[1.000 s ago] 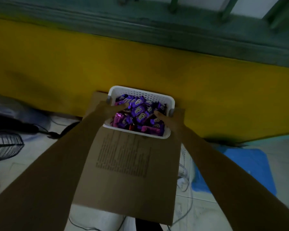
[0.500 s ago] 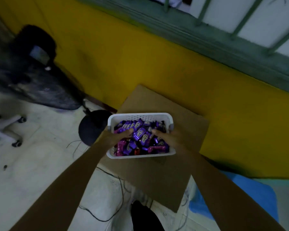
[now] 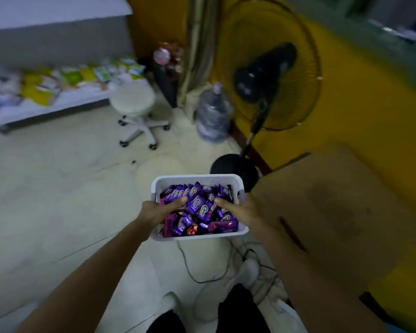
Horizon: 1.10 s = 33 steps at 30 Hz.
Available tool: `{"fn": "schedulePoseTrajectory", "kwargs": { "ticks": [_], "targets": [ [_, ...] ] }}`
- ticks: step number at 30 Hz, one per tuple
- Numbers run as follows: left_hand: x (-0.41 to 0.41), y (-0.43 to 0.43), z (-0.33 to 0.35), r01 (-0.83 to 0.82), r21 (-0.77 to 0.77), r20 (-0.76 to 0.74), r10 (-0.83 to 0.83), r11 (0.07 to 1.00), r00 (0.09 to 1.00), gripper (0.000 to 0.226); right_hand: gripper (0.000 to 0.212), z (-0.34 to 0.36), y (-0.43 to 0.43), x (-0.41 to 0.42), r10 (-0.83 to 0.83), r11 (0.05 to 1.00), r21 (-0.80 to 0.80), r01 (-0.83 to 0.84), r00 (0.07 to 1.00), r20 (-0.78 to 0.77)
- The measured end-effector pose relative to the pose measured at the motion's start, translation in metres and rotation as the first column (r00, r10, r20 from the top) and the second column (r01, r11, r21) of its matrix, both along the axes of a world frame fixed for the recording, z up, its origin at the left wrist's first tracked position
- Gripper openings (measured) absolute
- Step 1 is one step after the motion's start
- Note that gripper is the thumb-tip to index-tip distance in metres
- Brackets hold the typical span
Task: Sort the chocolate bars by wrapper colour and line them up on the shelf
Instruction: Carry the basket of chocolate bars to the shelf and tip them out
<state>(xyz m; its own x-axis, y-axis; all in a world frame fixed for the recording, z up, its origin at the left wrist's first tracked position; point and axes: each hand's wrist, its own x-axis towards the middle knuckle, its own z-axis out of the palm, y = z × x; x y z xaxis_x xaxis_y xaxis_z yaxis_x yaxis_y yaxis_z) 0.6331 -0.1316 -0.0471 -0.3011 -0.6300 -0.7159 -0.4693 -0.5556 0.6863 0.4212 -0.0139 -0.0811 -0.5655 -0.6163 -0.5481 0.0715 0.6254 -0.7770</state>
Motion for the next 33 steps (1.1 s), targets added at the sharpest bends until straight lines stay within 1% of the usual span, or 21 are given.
{"fn": "schedulePoseTrajectory", "kwargs": {
  "ticks": [1, 5, 7, 10, 14, 16, 19, 22, 25, 28, 30, 33],
  "targets": [
    [0.029, -0.004, 0.002, -0.034, -0.017, 0.007, 0.034, 0.999, 0.999, 0.079, 0.087, 0.0, -0.013, 0.023, 0.04, 0.999, -0.001, -0.04, 0.999, -0.002],
    [0.12, -0.021, 0.009, -0.118, -0.075, 0.055, 0.122, 0.99, 0.991, 0.064, 0.114, 0.0, -0.05, 0.102, 0.178, 0.984, 0.026, -0.178, 0.984, 0.013],
    [0.149, -0.028, 0.008, -0.141, -0.086, 0.067, 0.147, 0.986, 0.987, 0.062, 0.119, -0.001, -0.063, 0.128, 0.236, 0.971, 0.035, -0.237, 0.971, 0.02],
    [0.176, -0.035, 0.004, -0.174, -0.108, 0.072, 0.182, 0.979, 0.981, 0.069, 0.113, -0.005, -0.085, 0.149, 0.275, 0.96, 0.036, -0.277, 0.96, 0.051],
    [0.197, -0.056, -0.006, -0.203, -0.12, 0.069, 0.212, 0.972, 0.975, 0.081, 0.093, -0.011, -0.129, 0.16, 0.285, 0.958, 0.001, -0.287, 0.951, 0.116],
    [0.206, -0.072, -0.013, -0.183, -0.134, 0.094, 0.197, 0.974, 0.976, 0.09, 0.092, -0.016, -0.156, 0.162, 0.307, 0.952, -0.032, -0.306, 0.937, 0.169],
    [0.212, -0.107, -0.022, -0.149, -0.175, 0.178, 0.18, 0.973, 0.967, 0.1, 0.097, -0.025, -0.204, 0.162, 0.345, 0.938, -0.047, -0.343, 0.914, 0.215],
    [0.207, -0.156, -0.023, -0.162, -0.225, 0.235, 0.215, 0.961, 0.948, 0.1, 0.103, -0.031, -0.258, 0.16, 0.376, 0.926, -0.056, -0.372, 0.907, 0.188],
    [0.199, -0.202, -0.02, -0.194, -0.245, 0.249, 0.255, 0.95, 0.934, 0.098, 0.103, -0.031, -0.309, 0.154, 0.406, 0.914, -0.032, -0.405, 0.904, 0.132],
    [0.195, -0.242, -0.015, -0.191, -0.262, 0.265, 0.261, 0.946, 0.928, 0.1, 0.103, -0.022, -0.359, 0.145, 0.471, 0.882, -0.036, -0.47, 0.876, 0.105],
    [0.195, -0.267, -0.011, -0.217, -0.274, 0.243, 0.285, 0.937, 0.927, 0.101, 0.101, -0.015, -0.392, 0.14, 0.504, 0.864, -0.04, -0.502, 0.859, 0.095],
    [0.195, -0.296, -0.008, -0.23, -0.274, 0.235, 0.297, 0.934, 0.926, 0.099, 0.09, -0.01, -0.422, 0.142, 0.517, 0.856, -0.048, -0.515, 0.851, 0.092]
  ]
}}
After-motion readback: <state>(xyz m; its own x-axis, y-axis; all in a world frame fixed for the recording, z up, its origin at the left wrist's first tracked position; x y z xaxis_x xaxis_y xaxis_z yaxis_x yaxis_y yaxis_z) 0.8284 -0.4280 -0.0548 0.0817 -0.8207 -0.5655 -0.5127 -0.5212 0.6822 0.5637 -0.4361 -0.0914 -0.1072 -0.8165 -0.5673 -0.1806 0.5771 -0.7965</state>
